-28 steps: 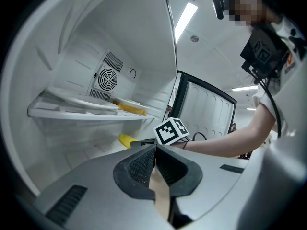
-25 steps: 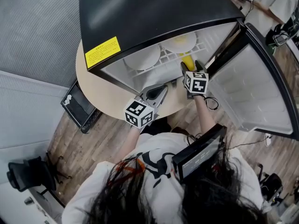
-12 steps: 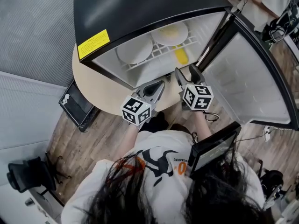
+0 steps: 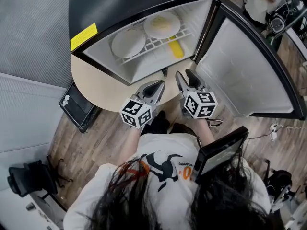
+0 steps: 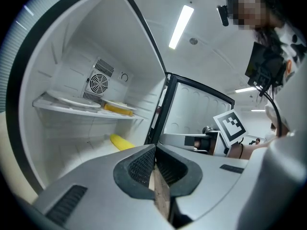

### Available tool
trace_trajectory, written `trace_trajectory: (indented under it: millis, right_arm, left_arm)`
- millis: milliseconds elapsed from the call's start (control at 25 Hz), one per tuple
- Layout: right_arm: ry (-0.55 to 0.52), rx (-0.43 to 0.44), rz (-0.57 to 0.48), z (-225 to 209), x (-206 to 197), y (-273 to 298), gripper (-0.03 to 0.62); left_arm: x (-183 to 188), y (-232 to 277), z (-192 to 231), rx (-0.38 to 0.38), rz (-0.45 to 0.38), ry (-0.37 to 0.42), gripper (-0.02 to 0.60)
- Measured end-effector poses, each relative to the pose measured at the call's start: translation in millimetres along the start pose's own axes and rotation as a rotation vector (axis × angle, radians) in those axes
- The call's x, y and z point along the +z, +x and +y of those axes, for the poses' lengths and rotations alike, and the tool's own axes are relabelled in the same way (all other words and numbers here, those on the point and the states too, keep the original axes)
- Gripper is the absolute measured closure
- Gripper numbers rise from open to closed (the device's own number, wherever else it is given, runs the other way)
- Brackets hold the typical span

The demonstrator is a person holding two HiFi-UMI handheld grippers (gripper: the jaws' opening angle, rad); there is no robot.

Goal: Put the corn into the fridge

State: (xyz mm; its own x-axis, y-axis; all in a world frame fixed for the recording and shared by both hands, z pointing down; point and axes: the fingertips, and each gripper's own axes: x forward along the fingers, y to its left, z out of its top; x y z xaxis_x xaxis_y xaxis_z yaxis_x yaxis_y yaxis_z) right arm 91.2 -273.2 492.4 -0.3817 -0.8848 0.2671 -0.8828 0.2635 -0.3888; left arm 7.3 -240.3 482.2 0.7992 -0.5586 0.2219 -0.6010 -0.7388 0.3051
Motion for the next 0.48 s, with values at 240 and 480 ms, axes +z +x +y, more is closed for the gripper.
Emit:
trace_trajectory:
  millis: [240, 480]
  right_arm:
    - [0.006, 0.074, 0.029, 10, -8, -33, 0.422]
    - [0.032, 0.151, 0.079, 24, -28, -54, 0.454]
  left_arm:
    - [-21, -7, -25, 0.046, 0.001, -0.03, 0.571]
    - [-44, -24, -47, 0.103, 0.01, -0.061, 0.57]
